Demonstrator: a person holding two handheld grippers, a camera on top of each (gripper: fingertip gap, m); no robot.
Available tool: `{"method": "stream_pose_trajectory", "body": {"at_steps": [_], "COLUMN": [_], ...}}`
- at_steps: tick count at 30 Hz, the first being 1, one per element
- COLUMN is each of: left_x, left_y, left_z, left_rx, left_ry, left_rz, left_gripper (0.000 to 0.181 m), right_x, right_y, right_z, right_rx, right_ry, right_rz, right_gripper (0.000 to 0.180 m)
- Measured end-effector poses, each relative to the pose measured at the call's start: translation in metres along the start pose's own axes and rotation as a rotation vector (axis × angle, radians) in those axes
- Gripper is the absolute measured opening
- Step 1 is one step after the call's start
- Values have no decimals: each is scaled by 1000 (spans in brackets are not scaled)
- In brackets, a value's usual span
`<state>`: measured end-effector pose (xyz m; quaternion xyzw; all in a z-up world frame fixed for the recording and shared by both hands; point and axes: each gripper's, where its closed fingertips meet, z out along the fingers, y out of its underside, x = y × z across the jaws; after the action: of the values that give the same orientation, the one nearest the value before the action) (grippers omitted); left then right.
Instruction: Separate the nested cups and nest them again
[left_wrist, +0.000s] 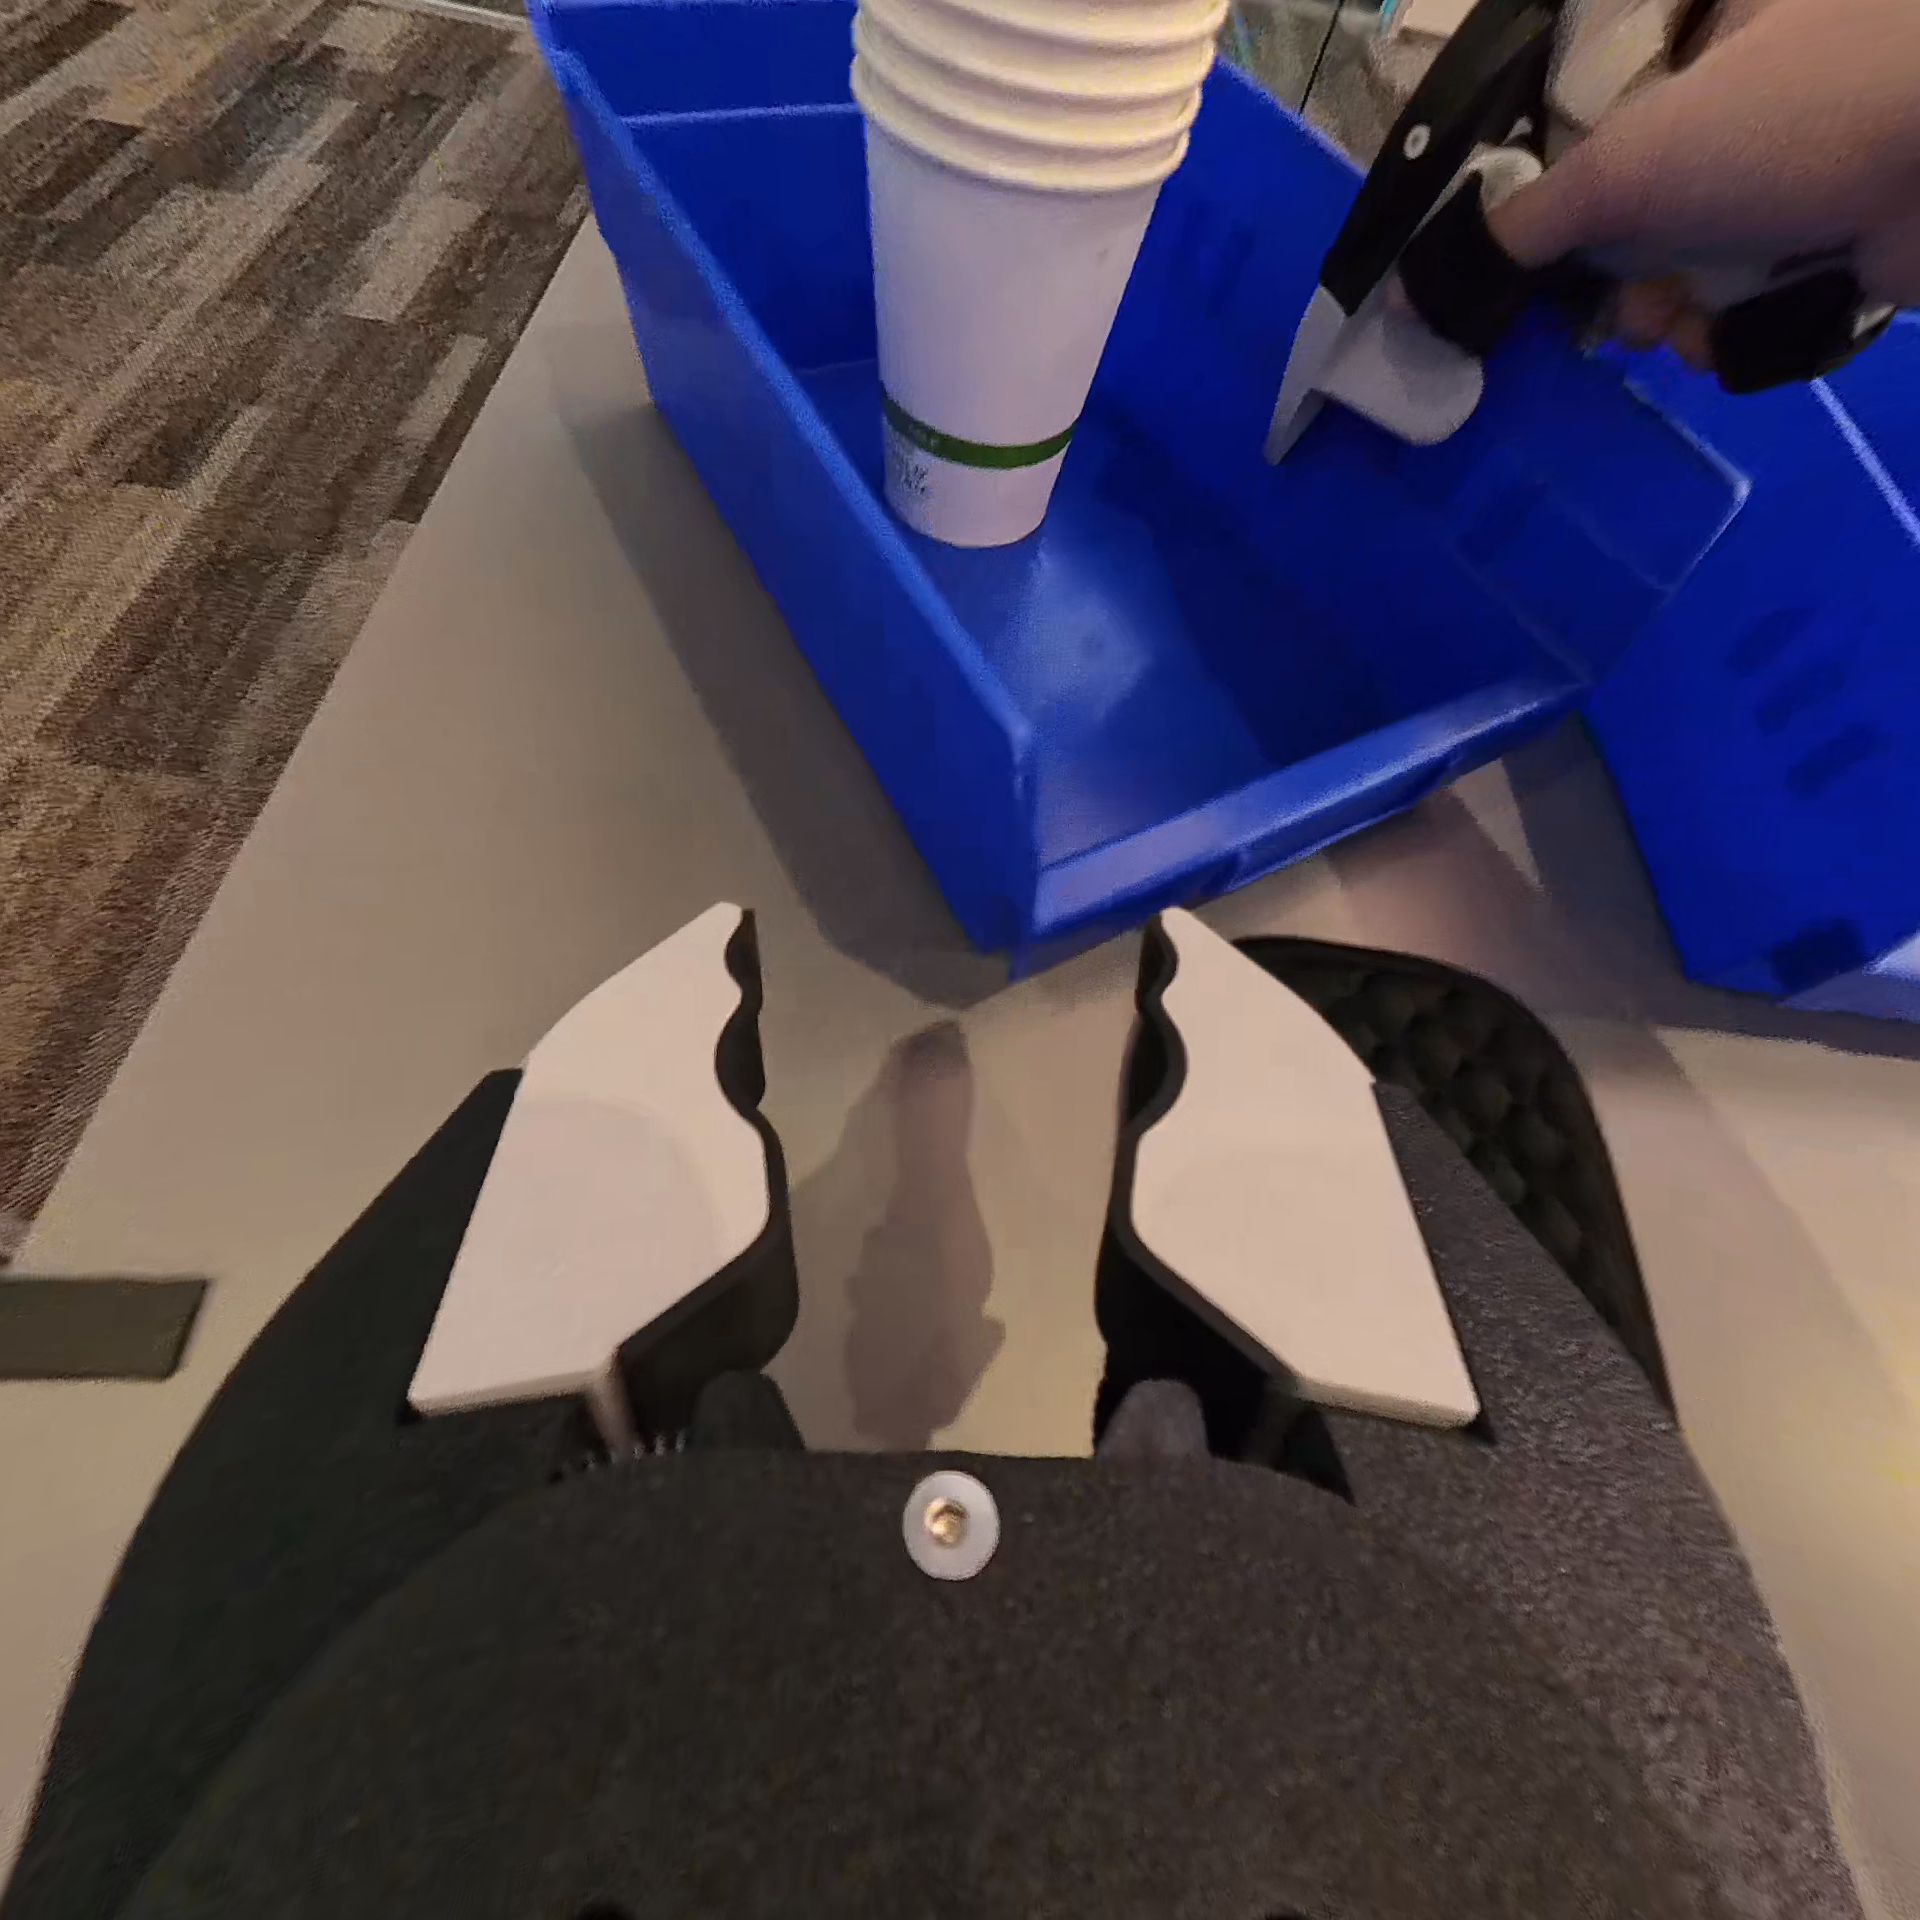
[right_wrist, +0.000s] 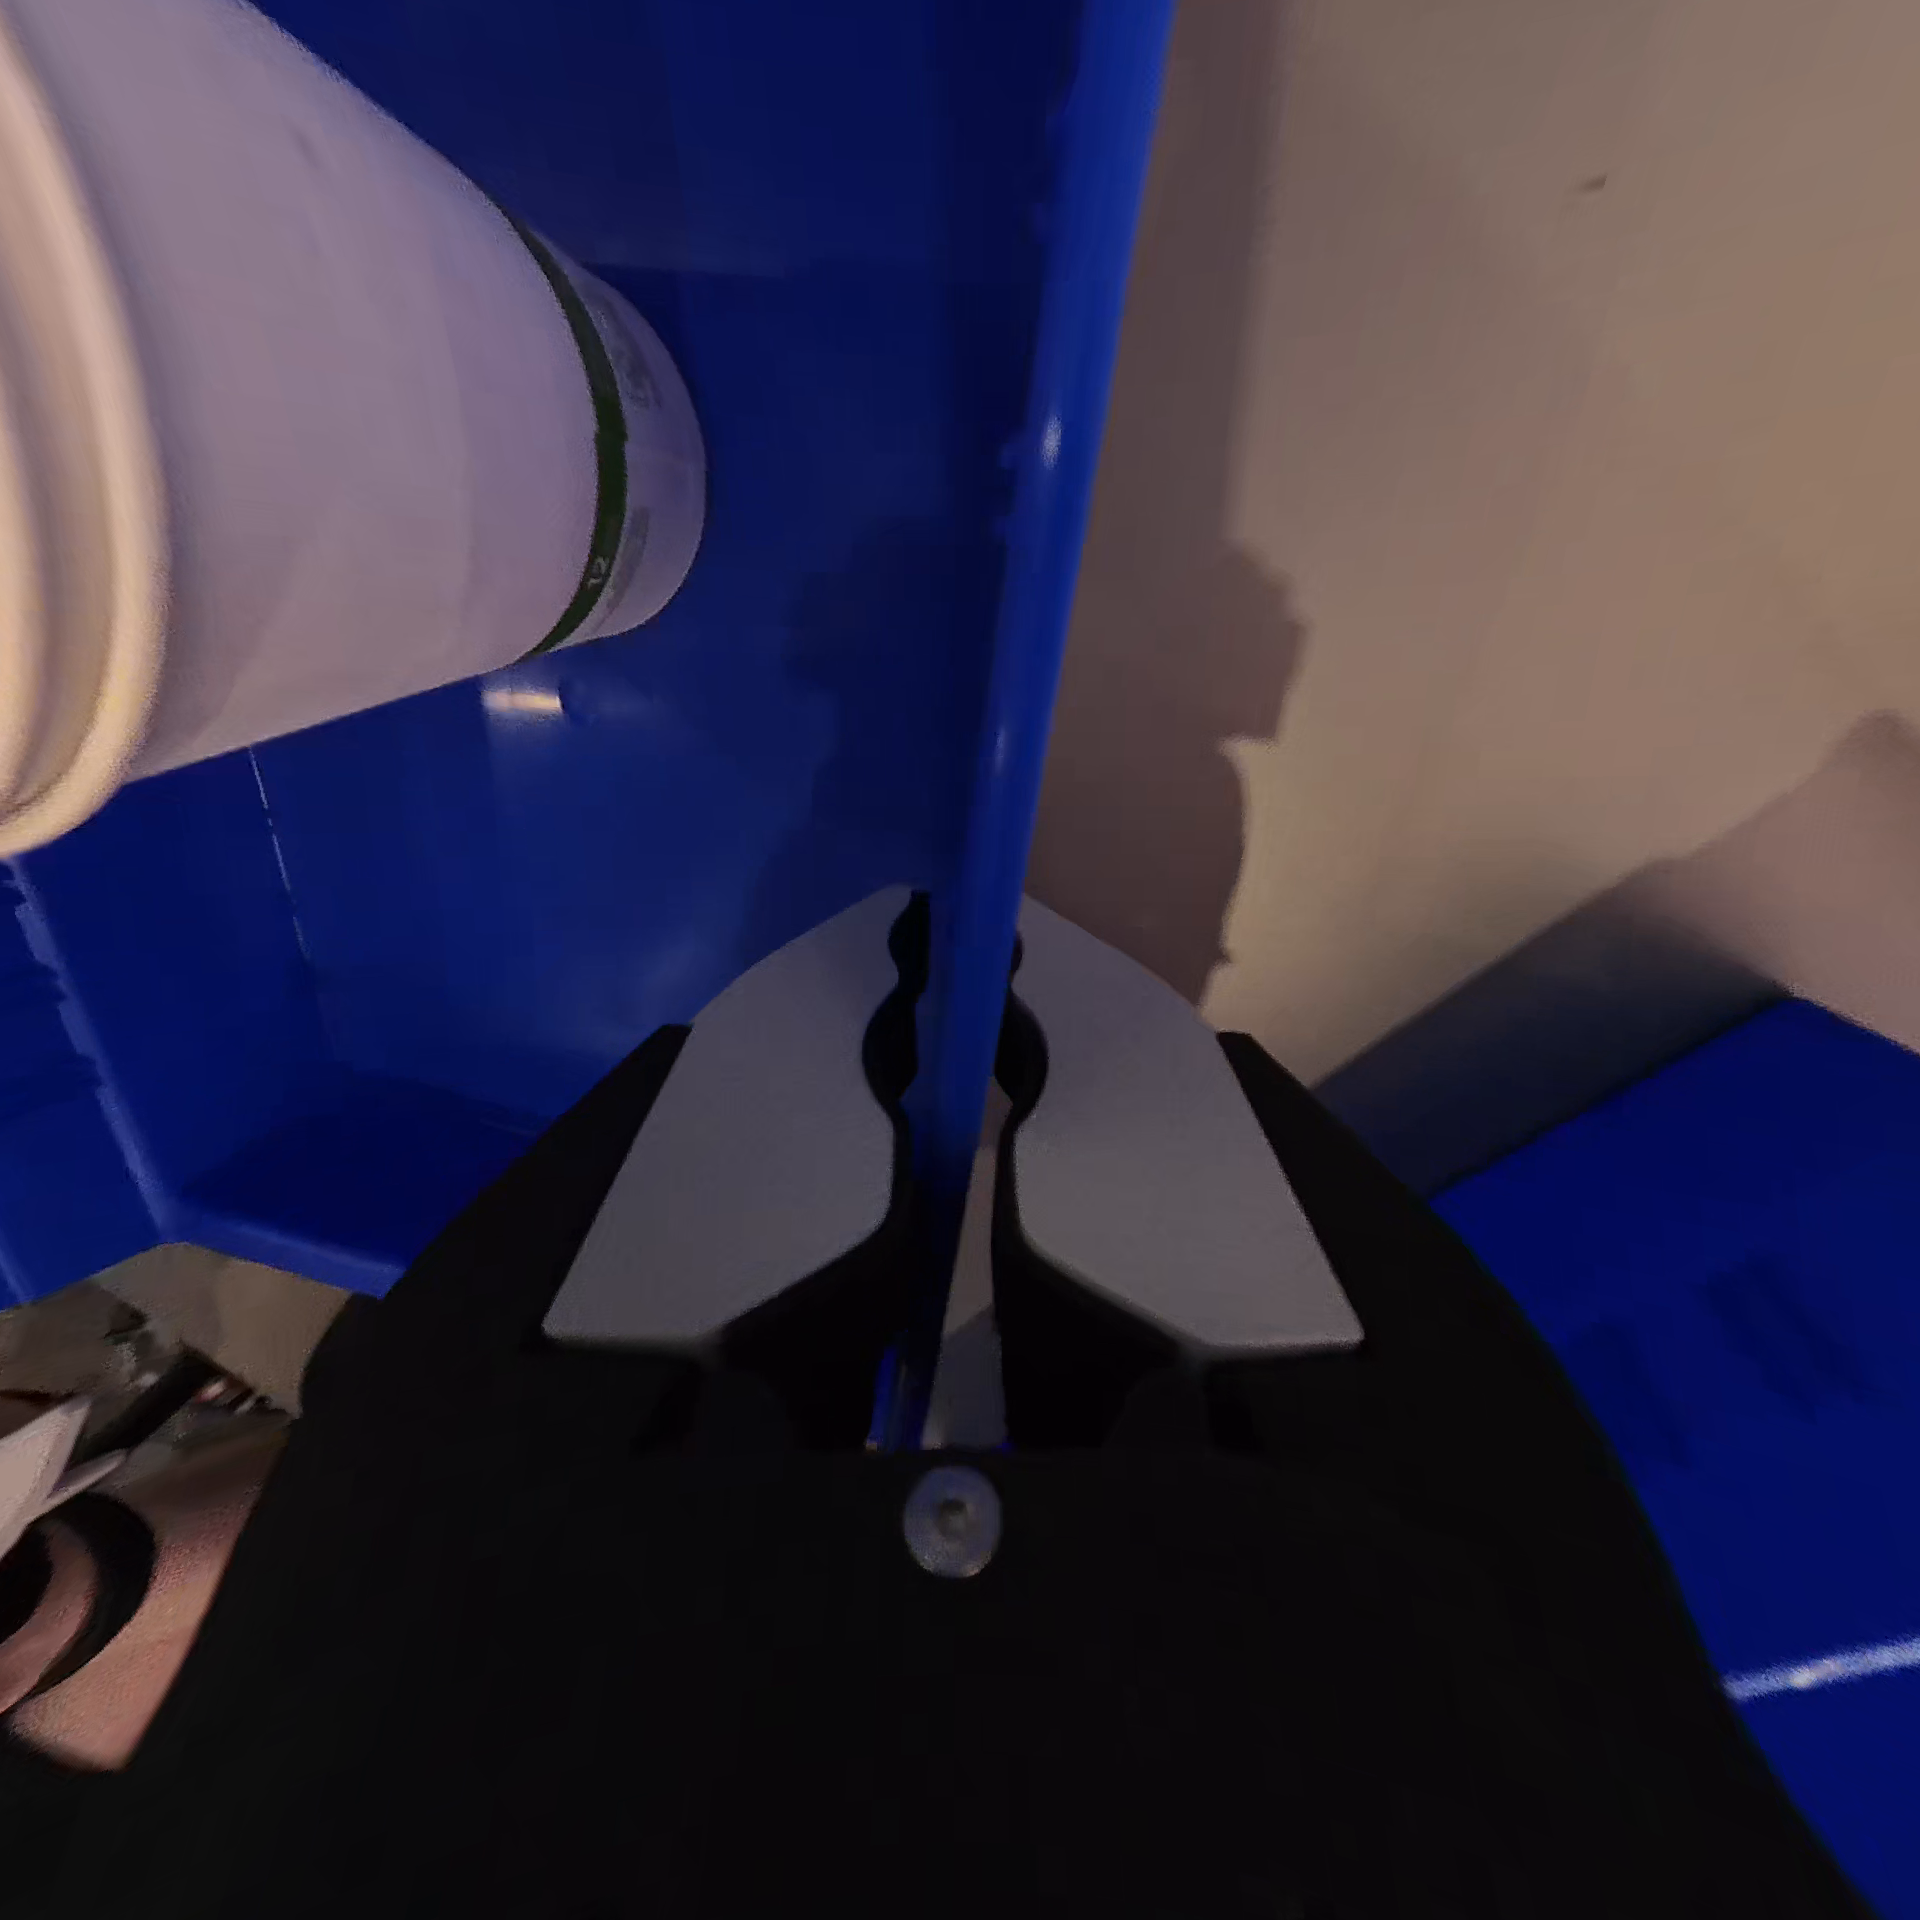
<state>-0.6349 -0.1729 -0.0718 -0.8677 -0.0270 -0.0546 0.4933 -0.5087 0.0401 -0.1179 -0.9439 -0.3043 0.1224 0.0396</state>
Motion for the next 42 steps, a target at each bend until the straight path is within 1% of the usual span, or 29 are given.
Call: {"method": "stream_pose_trajectory", "body": {"at_steps": [2,3,5,6,8,10,11,13,14,17,19,21,23,25,29,32,33,34,36,37,39,40,42], "left_x": [8,8,1,-4,-10,-19,-21,-31,-40,-65,-76,-93,-101,-115,-138,-149,-151,-152,-152,-152,-151,-151,-153], "left_y": [-9,-14,-22,-23,-20,-17,-16,-18,-21,-27,-29,-35,-38,-41,-41,-42,-42,-43,-46,-47,-50,-51,-53], "left_z": [10,15,29,37,52,61,64,67,67,71,77,80,84,85,79,77,78,80,84,86,91,93,95], "left_rx": [4,13,15,2,-44,-76,-85,-89,-88,-123,-180,-208,-223,-232,-238,-232,-232,-226,-222,-224,-225,-222,-212], "left_ry": [9,-10,-93,-133,-170,-209,-202,-208,-234,-262,-230,-235,-154,-131,-135,-125,-119,-114,-106,-101,-86,-85,-109], "left_rz": [-11,-6,32,52,74,94,96,76,79,102,161,186,100,47,69,101,129,147,169,172,181,189,200], "left_gripper": [74,74,73,74,72,64,70,66,63,44,11,12,3,4,4,4,5,6,6,6,6,6,11], "right_x": [5,8,10,8,1,-5,-7,-10,-11,-6,0,11,29,50,91,129,144,160,191,201,211,210,198], "right_y": [-7,-10,-12,-12,-6,6,15,37,49,86,109,129,145,159,182,196,201,208,223,232,245,246,243], "right_z": [-12,-20,-38,-49,-73,-99,-111,-133,-142,-159,-164,-166,-165,-164,-162,-166,-168,-169,-168,-165,-155,-148,-134], "right_rx": [92,139,219,259,329,398,428,473,488,508,497,493,482,474,481,503,509,500,459,429,375,368,365], "right_ry": [27,44,73,77,84,104,111,121,120,105,73,53,65,77,60,97,121,149,215,221,207,168,62], "right_rz": [-29,-44,-88,-123,-204,-291,-331,-400,-426,-462,-468,-459,-435,-409,-300,-177,-117,-46,88,151,250,277,308], "right_gripper": [14,21,35,39,41,40,38,36,35,34,34,33,33,33,33,33,35,42,50,55,63,65,59]}}
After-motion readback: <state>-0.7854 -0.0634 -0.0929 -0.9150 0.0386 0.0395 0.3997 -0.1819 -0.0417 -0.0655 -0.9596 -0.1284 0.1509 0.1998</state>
